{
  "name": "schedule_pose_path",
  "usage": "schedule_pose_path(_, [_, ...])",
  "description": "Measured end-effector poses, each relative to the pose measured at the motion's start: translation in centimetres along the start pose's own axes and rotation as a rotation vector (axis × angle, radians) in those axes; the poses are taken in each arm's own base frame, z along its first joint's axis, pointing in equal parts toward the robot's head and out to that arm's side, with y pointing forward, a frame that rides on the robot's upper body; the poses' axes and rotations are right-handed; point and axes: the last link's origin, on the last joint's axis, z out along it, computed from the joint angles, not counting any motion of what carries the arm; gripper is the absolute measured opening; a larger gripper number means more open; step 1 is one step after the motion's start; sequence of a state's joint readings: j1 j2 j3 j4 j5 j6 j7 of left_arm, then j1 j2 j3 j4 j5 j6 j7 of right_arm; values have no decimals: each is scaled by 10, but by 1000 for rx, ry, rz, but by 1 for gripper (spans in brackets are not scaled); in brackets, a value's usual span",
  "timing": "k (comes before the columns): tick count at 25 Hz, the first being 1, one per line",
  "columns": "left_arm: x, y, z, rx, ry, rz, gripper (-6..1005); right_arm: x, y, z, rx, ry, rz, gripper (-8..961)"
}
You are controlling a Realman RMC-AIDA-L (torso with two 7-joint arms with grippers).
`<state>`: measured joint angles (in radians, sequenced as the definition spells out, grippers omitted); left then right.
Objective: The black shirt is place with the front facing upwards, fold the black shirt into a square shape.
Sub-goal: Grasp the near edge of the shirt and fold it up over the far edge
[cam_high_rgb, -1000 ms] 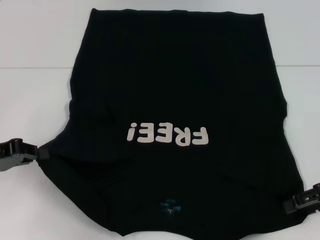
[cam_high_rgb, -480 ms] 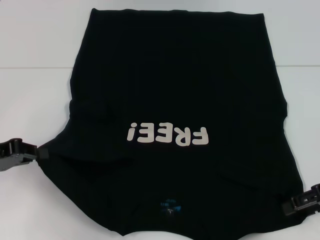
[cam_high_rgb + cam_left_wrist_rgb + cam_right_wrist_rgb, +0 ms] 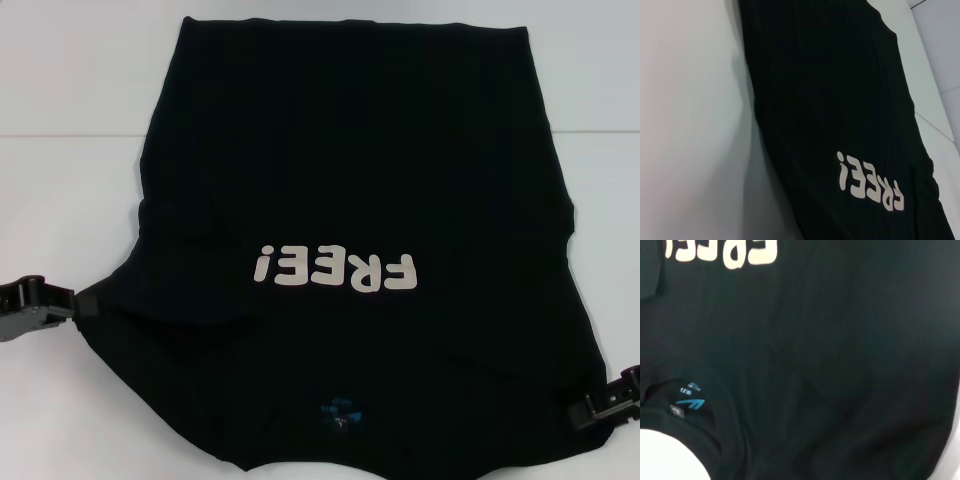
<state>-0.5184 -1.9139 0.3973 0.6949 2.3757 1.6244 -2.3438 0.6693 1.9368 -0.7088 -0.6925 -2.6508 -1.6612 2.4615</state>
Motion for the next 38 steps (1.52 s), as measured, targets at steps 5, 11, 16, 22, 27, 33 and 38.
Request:
schedule_pose_path(5, [-1,0,0,-1,1,-2,19,-1,1,0,12,8,-12,682])
schedule_pose_path(11, [-1,0,0,-2,0,-2,19,-1,2,0,14,16,-15,357])
schedule_pose_path(16, [-1,0,0,-3,1,-2,19,-2,3,0,23,27,-16,310])
schedule_pose_path(22, [0,0,0,-2,3,3,19,-5,5,0,39,44,-25,295])
schedule_pose_path(27, [0,-1,-1,-5,10,5,20,-7,5,-1,61,54,-29,279])
schedule_pose_path(33, [0,-1,-1,-6,14,4,20,-10,7,-2,80,67,-42,260])
schedule_pose_path(38, [-1,-1,-1,-5,15,2,21,-11,8,0,84,76,-44,244])
